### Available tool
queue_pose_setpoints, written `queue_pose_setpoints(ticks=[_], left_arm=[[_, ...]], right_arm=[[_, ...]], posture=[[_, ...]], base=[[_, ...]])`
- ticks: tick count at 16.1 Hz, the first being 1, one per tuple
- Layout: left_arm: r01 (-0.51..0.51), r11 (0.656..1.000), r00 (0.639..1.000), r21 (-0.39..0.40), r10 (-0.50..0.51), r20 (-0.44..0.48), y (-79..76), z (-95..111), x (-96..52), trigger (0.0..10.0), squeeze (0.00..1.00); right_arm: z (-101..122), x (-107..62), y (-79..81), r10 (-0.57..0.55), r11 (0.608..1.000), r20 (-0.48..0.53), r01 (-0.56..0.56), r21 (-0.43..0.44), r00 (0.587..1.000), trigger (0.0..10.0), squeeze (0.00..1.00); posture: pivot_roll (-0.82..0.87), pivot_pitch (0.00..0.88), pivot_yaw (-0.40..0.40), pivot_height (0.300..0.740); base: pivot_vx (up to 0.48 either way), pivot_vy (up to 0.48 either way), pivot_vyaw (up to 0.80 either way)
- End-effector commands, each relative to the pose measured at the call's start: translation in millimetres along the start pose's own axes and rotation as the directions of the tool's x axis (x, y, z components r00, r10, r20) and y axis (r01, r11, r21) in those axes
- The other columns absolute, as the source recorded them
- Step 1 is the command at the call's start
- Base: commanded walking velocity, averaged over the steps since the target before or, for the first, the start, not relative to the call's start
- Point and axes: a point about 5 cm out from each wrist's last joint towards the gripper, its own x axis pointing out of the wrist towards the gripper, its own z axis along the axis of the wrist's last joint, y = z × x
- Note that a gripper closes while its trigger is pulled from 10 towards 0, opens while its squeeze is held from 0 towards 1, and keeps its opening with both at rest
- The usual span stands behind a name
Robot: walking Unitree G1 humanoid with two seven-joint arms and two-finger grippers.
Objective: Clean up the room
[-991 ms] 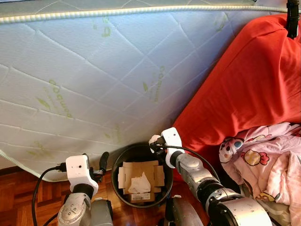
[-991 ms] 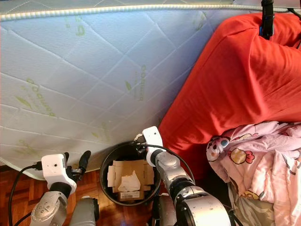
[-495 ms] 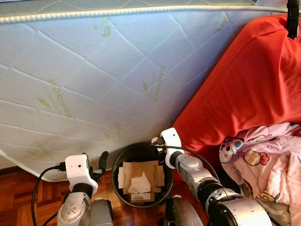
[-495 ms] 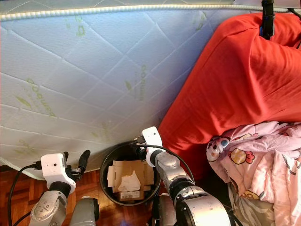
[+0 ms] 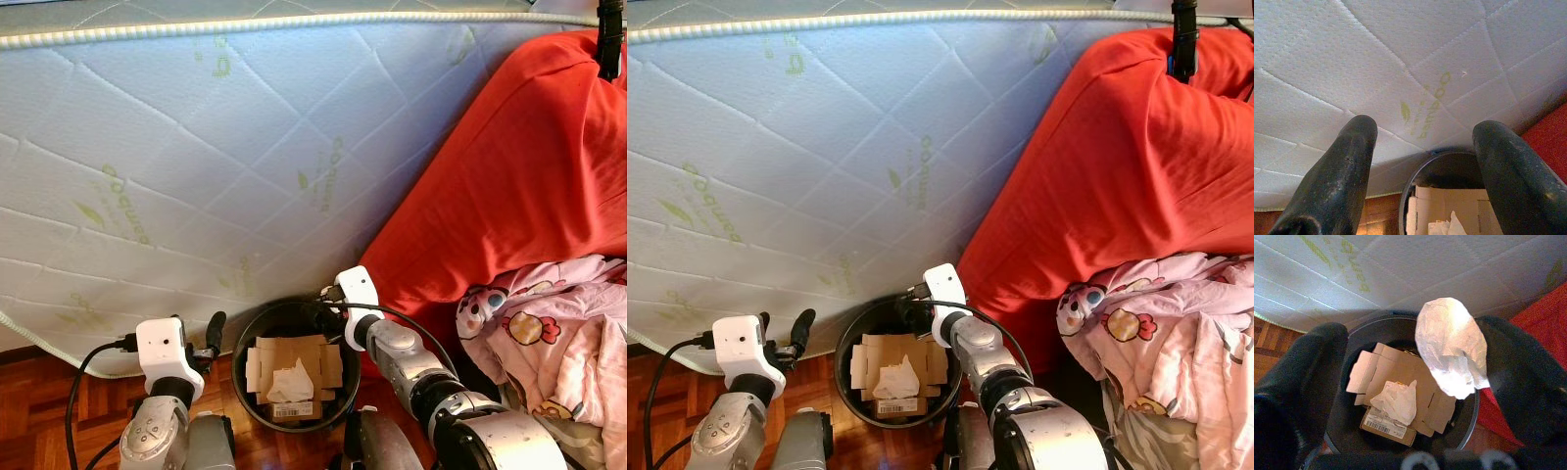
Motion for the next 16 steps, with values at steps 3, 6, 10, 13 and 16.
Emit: queue_pose_setpoints(ticks=[3, 6, 10, 13, 16], left_arm=[[0.010, 1.000, 1.000, 0.008, -0.010, -0.029, -0.9, -6.6, -2.3, 10.0, 0.00], [0.014, 1.000, 0.999, 0.009, -0.014, -0.031, -1.0, -6.6, -2.7, 10.0, 0.00], [0.017, 1.000, 0.999, 0.008, -0.017, -0.031, -1.7, -6.2, -2.3, 10.0, 0.00], [0.012, 1.000, 1.000, 0.008, -0.012, -0.027, -1.0, -4.9, -2.2, 10.0, 0.00], [0.010, 1.000, 1.000, 0.007, -0.010, -0.025, -1.8, -5.0, -1.3, 10.0, 0.00]], right_arm=[[-2.9, -0.2, 0.0, 0.016, 0.999, -0.043, -0.018, -0.050, 0.999, 10.0, 1.00], [-9.4, 0.0, 3.6, 0.053, 0.995, -0.125, -0.063, -0.073, 0.991, 10.0, 0.00], [-15.6, -0.5, 3.2, 0.035, 0.994, -0.221, -0.056, -0.090, 0.975, 10.0, 0.00], [13.2, 5.6, 11.2, 0.086, 0.992, -0.038, -0.089, -0.086, 0.996, 10.0, 0.00], [11.7, 5.2, 9.3, 0.064, 0.994, -0.046, -0.068, -0.090, 0.997, 10.0, 0.00]], posture=[[0.22, 0.163, -0.140, 0.628], [0.22, 0.168, -0.138, 0.628], [0.22, 0.174, -0.137, 0.628], [0.22, 0.179, -0.139, 0.628], [0.22, 0.179, -0.142, 0.628]], base=[[0.000, 0.000, 0.00], [0.000, 0.000, 0.00], [0.000, 0.000, 0.00], [0.000, 0.000, 0.00], [0.000, 0.000, 0.00]])
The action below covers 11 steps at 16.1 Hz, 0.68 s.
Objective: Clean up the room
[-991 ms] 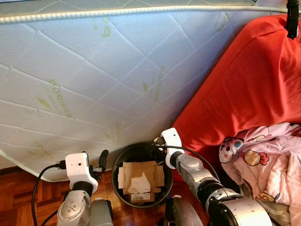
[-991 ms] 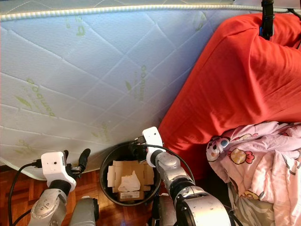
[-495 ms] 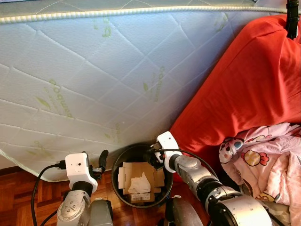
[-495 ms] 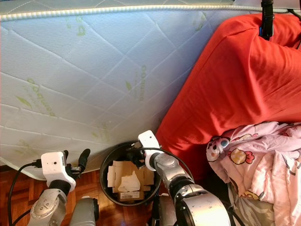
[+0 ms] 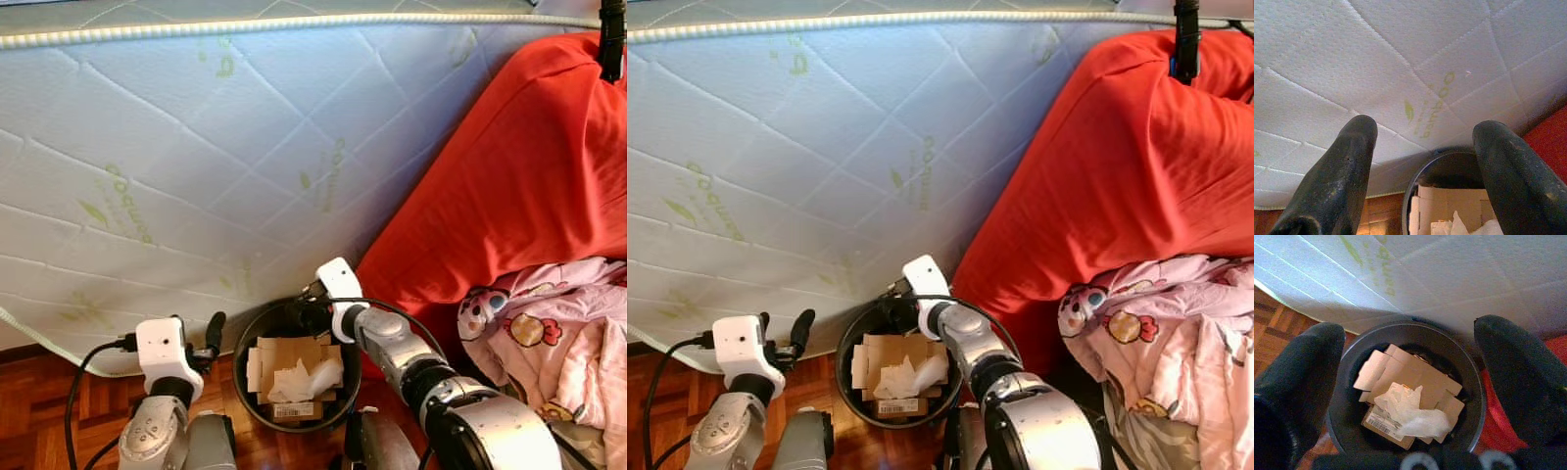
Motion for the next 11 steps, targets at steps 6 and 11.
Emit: queue_pose_setpoints(ticks=[6, 11], left_arm=[[0.008, 1.000, 0.999, 0.005, -0.008, -0.048, 0.0, -12.5, 3.1, 10.0, 0.00], [0.009, 1.000, 0.992, 0.017, -0.007, -0.124, 8.3, -34.0, 10.2, 10.0, 0.00]], right_arm=[[-35.4, -31.0, -57.4, -0.330, 0.889, 0.028, 0.301, 0.346, 0.944, 10.0, 0.00], [-152.3, -84.0, -53.8, -0.409, 0.776, -0.224, 0.466, 0.425, 0.885, 10.0, 0.00]], posture=[[0.20, 0.157, -0.118, 0.643], [0.17, 0.101, -0.082, 0.703]], base=[[0.000, 0.000, 0.00], [0.000, 0.000, 0.00]])
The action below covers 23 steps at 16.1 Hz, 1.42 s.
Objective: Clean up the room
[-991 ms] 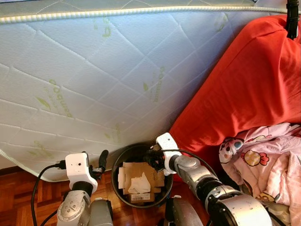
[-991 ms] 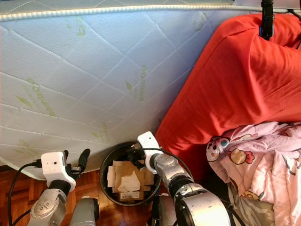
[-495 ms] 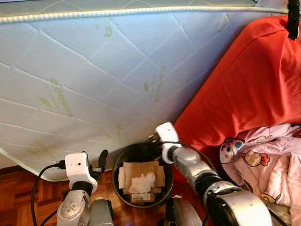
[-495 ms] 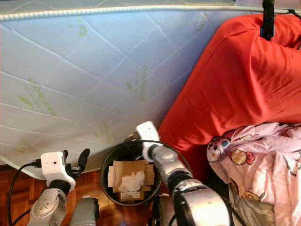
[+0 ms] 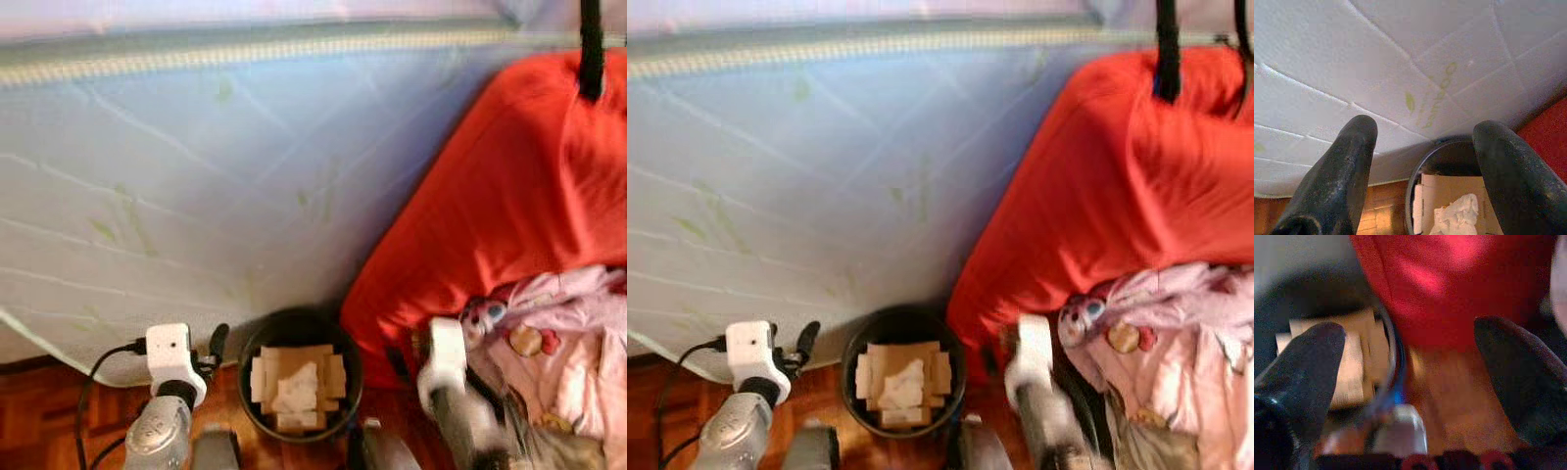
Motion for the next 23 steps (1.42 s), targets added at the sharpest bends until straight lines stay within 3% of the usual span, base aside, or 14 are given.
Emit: queue_pose_setpoints(ticks=[1, 4, 9, 11, 16, 20, 23], left_arm=[[0.003, 1.000, 0.999, 0.013, -0.002, -0.032, 2.9, -8.7, 0.9, 10.0, 0.00], [-0.009, 1.000, 0.992, 0.016, 0.011, -0.122, 11.2, -29.7, 7.5, 10.0, 0.00], [-0.014, 0.999, 0.954, 0.032, 0.022, -0.299, 18.1, -63.6, 10.8, 10.0, 0.00], [-0.006, 0.999, 0.934, 0.041, 0.020, -0.357, 17.3, -73.3, 10.8, 10.0, 0.00], [-0.029, 0.999, 0.878, 0.042, 0.046, -0.476, 17.4, -97.0, -2.7, 10.0, 0.00], [-0.070, 0.995, 0.805, 0.068, 0.097, -0.585, 28.9, -121.2, -29.1, 10.0, 0.00], [-0.097, 0.992, 0.776, 0.083, 0.127, -0.618, 34.9, -128.9, -39.9, 10.0, 0.00]], right_arm=[[-14.5, -5.6, -7.0, -0.016, 1.000, -0.030, 0.016, -0.021, 0.999, 10.0, 0.00], [-45.1, -17.4, -14.4, -0.065, 0.997, -0.087, 0.069, 0.039, 0.994, 10.0, 0.00], [-42.3, -14.8, -6.5, -0.058, 0.994, -0.058, 0.063, 0.085, 0.997, 10.0, 0.00], [-42.2, -14.0, -6.0, -0.059, 0.996, -0.076, 0.064, 0.063, 0.995, 10.0, 0.00], [-52.0, -18.2, -12.5, -0.114, 0.990, -0.122, 0.123, 0.073, 0.986, 10.0, 0.00], [-77.3, -28.2, -12.5, -0.129, 0.989, -0.203, 0.141, 0.045, 0.971, 10.0, 0.00], [-93.5, -35.7, -12.9, -0.140, 0.989, -0.260, 0.148, 0.012, 0.956, 10.0, 0.00]], posture=[[0.16, 0.085, -0.074, 0.713], [0.14, 0.028, -0.046, 0.740], [0.11, 0.000, -0.038, 0.740], [0.11, 0.000, -0.043, 0.740], [0.09, 0.000, -0.029, 0.740], [0.10, 0.000, -0.018, 0.740], [0.08, 0.000, -0.011, 0.740]], base=[[0.000, 0.000, 0.00], [0.000, 0.000, 0.00], [0.000, 0.000, 0.00], [0.000, 0.000, 0.00], [0.000, 0.000, 0.00], [0.000, 0.000, -0.63], [0.000, 0.000, -0.62]])
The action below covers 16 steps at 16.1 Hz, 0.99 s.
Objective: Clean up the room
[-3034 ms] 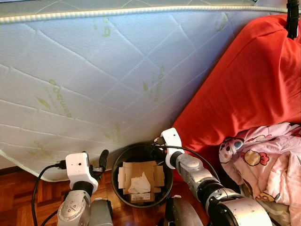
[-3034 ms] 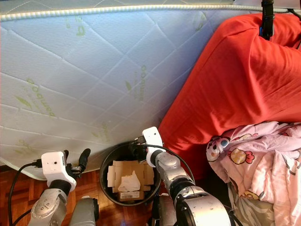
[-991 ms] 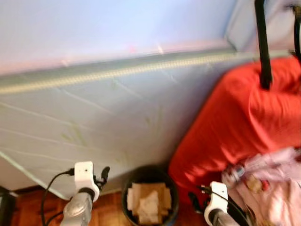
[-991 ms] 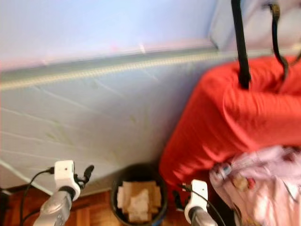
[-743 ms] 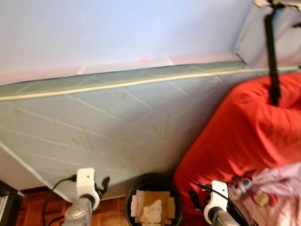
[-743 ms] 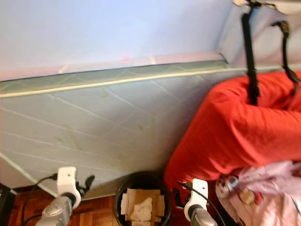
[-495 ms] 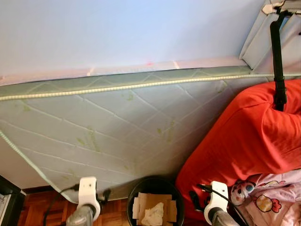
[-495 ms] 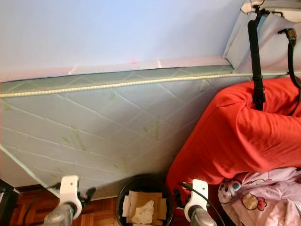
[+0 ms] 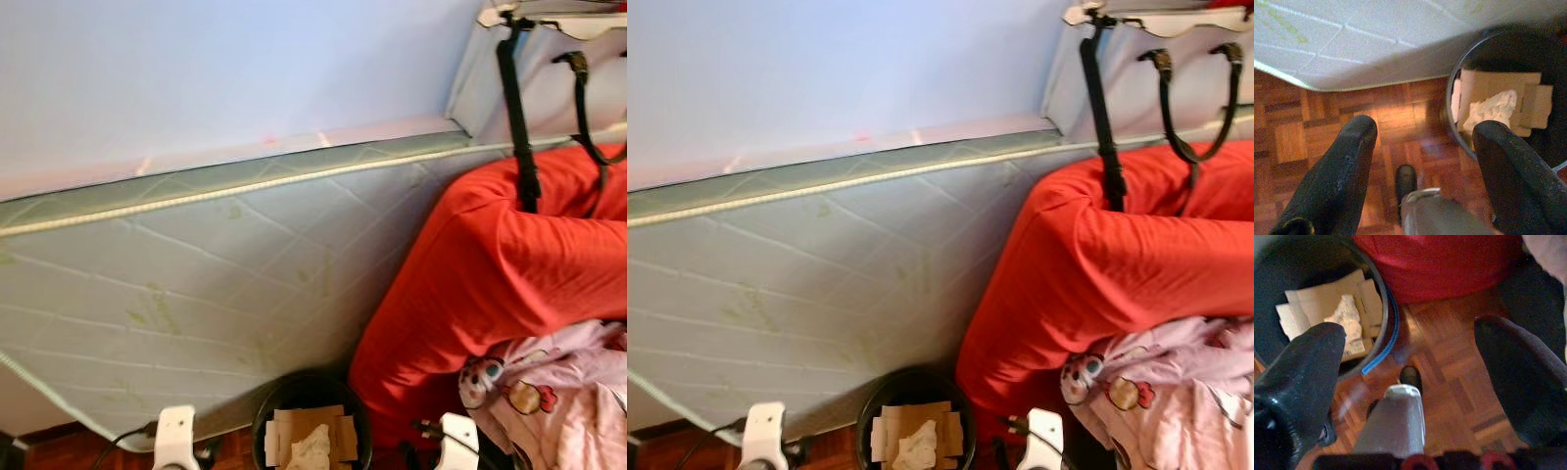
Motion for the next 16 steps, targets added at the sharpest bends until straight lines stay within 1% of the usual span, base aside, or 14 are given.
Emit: queue_pose_setpoints(ticks=[1, 3, 6, 8, 12, 13, 14, 16], left_arm=[[-0.021, 1.000, 0.999, 0.004, 0.021, -0.046, 4.6, -11.5, -3.0, 10.0, 0.00], [-0.017, 1.000, 0.998, 0.014, 0.018, -0.066, 3.2, -17.8, -4.6, 10.0, 0.00], [-0.013, 1.000, 0.996, 0.013, 0.015, -0.083, 0.4, -24.0, -6.1, 10.0, 0.00], [-0.012, 1.000, 0.996, 0.012, 0.013, -0.091, -0.7, -27.1, -7.0, 10.0, 0.00], [-0.030, 0.999, 0.994, 0.014, 0.031, -0.102, 2.6, -30.6, -8.5, 10.0, 0.00], [-0.049, 0.999, 0.993, -0.003, 0.048, -0.105, 6.1, -32.5, -9.5, 10.0, 0.00], [-0.050, 0.999, 0.993, -0.004, 0.050, -0.106, 6.3, -32.8, -9.7, 10.0, 0.00], [-0.048, 0.999, 0.993, -0.004, 0.048, -0.105, 5.4, -33.1, -9.7, 10.0, 0.00]], right_arm=[[-6.8, -1.3, -0.9, -0.010, 1.000, -0.026, 0.010, -0.014, 1.000, 10.0, 0.00], [-9.4, -2.4, -4.5, -0.007, 0.999, -0.036, 0.005, -0.054, 0.999, 10.0, 0.00], [-12.5, -3.7, -8.3, -0.008, 0.997, -0.049, 0.004, -0.083, 0.999, 10.0, 0.00], [-12.5, -3.9, -8.1, 0.003, 0.995, -0.047, -0.007, -0.098, 0.999, 10.0, 0.00], [-10.6, -4.1, -9.1, 0.021, 0.994, -0.033, -0.025, -0.110, 0.999, 10.0, 0.00], [-10.4, -5.3, -15.7, 0.022, 0.993, -0.034, -0.026, -0.115, 0.999, 10.0, 0.00], [-11.8, -6.2, -19.3, 0.014, 0.994, -0.038, -0.019, -0.111, 0.999, 10.0, 0.00], [-15.1, -7.5, -23.1, 0.004, 0.994, -0.053, -0.010, -0.113, 0.999, 10.0, 0.00]], posture=[[0.07, 0.000, -0.013, 0.740], [0.07, 0.000, -0.026, 0.740], [0.06, 0.000, -0.038, 0.740], [0.06, 0.000, -0.041, 0.740], [0.08, 0.000, -0.050, 0.740], [0.09, 0.000, -0.051, 0.740], [0.09, 0.000, -0.051, 0.740], [0.09, 0.000, -0.050, 0.740]], base=[[0.000, 0.000, -0.61], [0.000, 0.000, -0.60], [0.000, 0.000, -0.59], [0.000, 0.000, -0.58], [0.000, 0.000, 0.00], [0.000, 0.000, 0.00], [0.000, 0.000, 0.00], [0.000, 0.000, 0.00]])
